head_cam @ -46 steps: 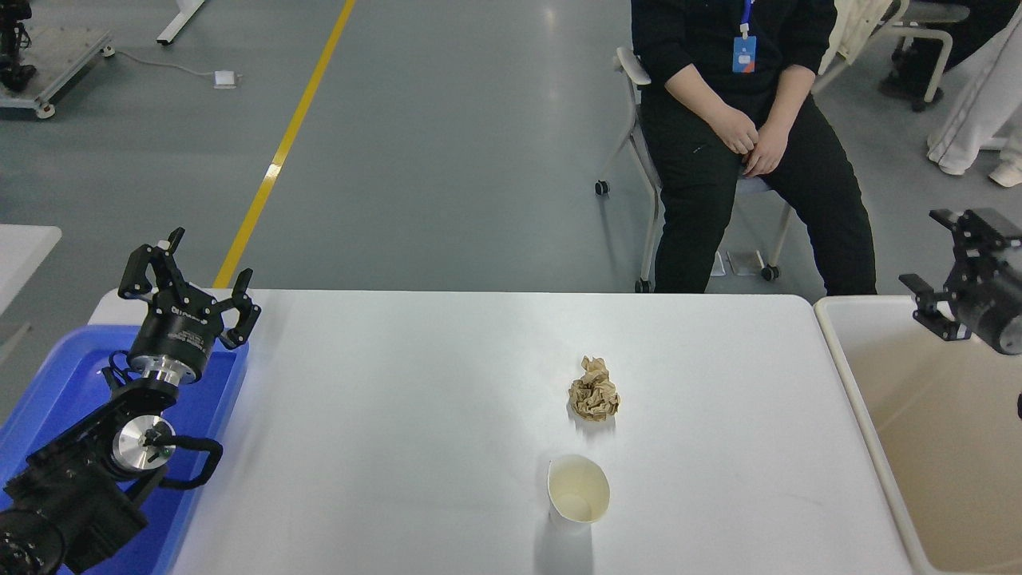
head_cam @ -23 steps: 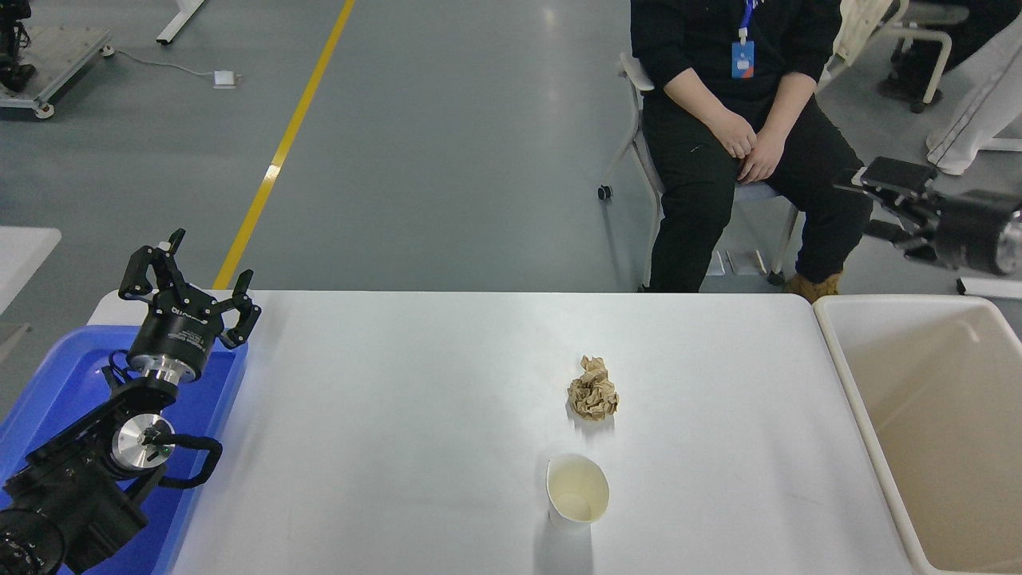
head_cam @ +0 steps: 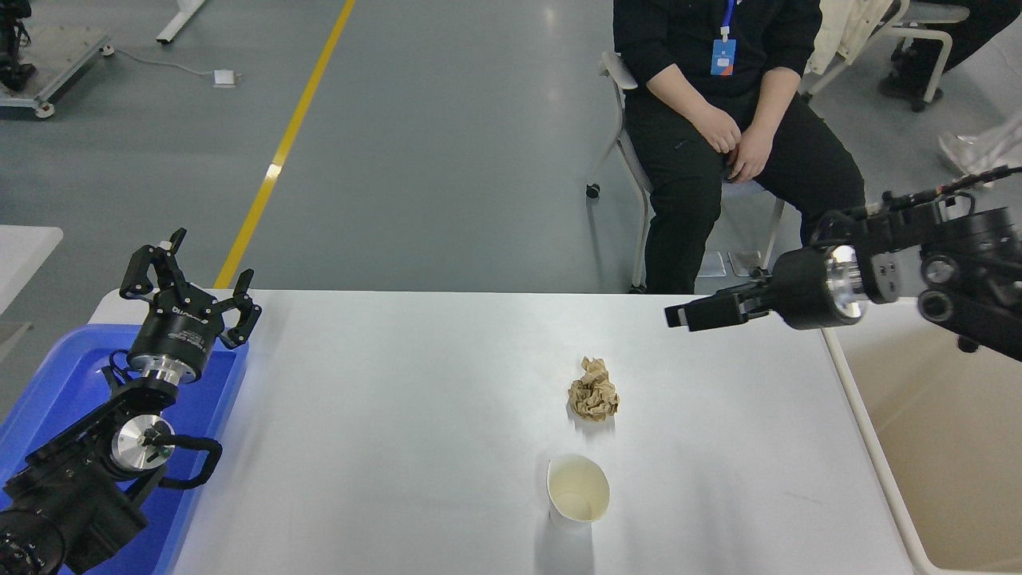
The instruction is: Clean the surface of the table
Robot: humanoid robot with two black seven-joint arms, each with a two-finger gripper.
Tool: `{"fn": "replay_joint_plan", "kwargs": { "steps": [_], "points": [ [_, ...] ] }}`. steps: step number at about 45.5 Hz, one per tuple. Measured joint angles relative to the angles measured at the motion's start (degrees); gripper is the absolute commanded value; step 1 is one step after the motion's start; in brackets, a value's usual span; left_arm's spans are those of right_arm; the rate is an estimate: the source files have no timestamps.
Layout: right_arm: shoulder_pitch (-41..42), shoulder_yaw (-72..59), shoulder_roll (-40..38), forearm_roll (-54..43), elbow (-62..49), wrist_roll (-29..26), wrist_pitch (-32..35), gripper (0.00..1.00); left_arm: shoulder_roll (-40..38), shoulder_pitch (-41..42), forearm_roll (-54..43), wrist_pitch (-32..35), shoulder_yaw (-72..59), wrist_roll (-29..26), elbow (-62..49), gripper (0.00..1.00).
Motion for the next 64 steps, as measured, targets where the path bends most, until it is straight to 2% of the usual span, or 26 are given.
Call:
{"fn": "replay_joint_plan", "kwargs": {
  "steps": [20, 44, 64],
  "points": [
    [2.06, -8.5, 9.89, -3.33, 0.77, -0.16, 0.29, 0.99, -0.01, 0.0, -0.01, 0.0, 0.0, 0.0, 0.0, 1.0],
    [-3.02, -8.83, 12.21, -2.63, -0.37, -1.05, -0.13, 0.99, 0.01, 0.0, -0.01, 0.0, 0.0, 0.0, 0.0, 1.0],
    [-7.82, -5.66, 14.23, 4.66, -5.64, -6.68, -0.59, 0.99, 0.01, 0.0, 0.03, 0.0, 0.0, 0.0, 0.0, 1.0]
  ]
}}
